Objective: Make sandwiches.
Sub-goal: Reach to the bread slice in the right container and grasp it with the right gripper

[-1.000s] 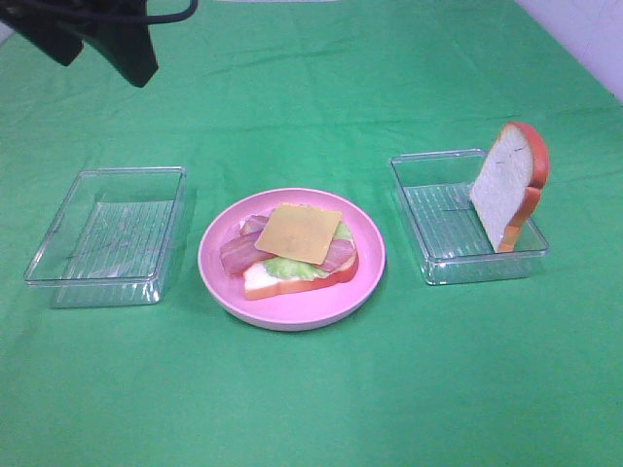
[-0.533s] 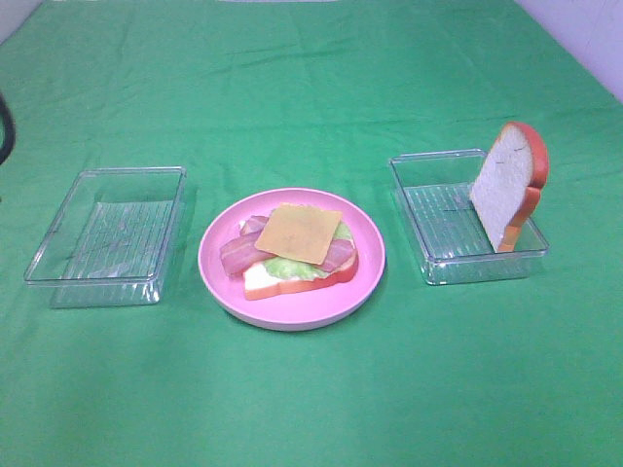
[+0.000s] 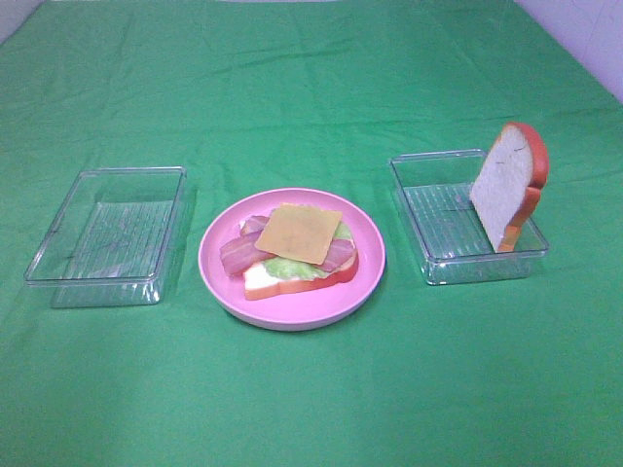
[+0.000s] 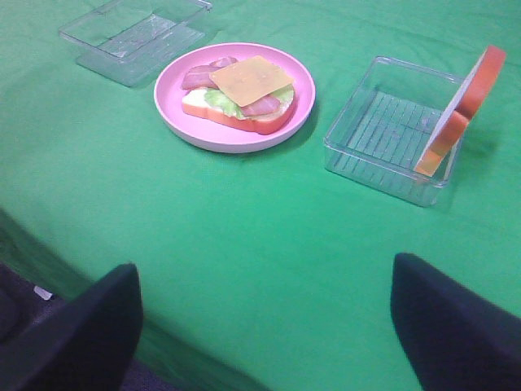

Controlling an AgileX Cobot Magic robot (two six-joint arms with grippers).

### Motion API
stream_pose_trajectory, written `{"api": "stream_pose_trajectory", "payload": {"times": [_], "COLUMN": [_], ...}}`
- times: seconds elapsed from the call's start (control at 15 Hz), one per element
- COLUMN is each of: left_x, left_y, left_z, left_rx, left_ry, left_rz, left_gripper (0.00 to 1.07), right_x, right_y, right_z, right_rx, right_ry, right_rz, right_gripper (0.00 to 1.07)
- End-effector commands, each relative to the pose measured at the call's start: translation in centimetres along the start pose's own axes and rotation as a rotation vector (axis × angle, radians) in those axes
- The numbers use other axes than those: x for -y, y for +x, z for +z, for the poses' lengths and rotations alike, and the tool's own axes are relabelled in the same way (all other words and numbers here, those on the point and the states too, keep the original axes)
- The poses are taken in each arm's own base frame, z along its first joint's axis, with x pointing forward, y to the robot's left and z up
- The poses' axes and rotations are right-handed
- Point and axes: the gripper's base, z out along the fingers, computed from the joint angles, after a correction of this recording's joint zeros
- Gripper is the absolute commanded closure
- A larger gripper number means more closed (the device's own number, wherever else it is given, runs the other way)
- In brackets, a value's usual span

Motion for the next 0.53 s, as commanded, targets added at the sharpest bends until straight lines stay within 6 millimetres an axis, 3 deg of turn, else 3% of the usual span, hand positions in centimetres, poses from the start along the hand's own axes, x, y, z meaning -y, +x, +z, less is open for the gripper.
{"api": "stream_pose_trajectory", "payload": {"times": [0.07, 0.27, 0.4, 0.53], "left_x": [-0.2, -0.4, -0.5, -0.7], "left_y": [3.3, 5.7, 6.3, 7.8], "left_z": [-1.2, -2.0, -2.6, -3.0], "left_rx": [0.13, 0.252, 0.298, 0.343], "left_ry": [-0.002, -0.004, -0.008, -0.014], "left_rz": [-0.002, 0.001, 0.004, 0.007], "left_gripper": [0.38, 0.38, 0.38, 0.38], "right_x": [0.1, 0.7, 1.0, 2.2], "right_y": [-0.2, -2.4, -4.0, -7.0], "right_z": [-0.2, 0.1, 0.9, 3.6], "right_rx": [0.031, 0.067, 0.075, 0.003], "right_ry": [0.02, 0.053, 0.06, 0.108], "right_rz": [-0.012, -0.022, -0.018, 0.089], "right_gripper": [0.31, 0.31, 0.31, 0.31]}}
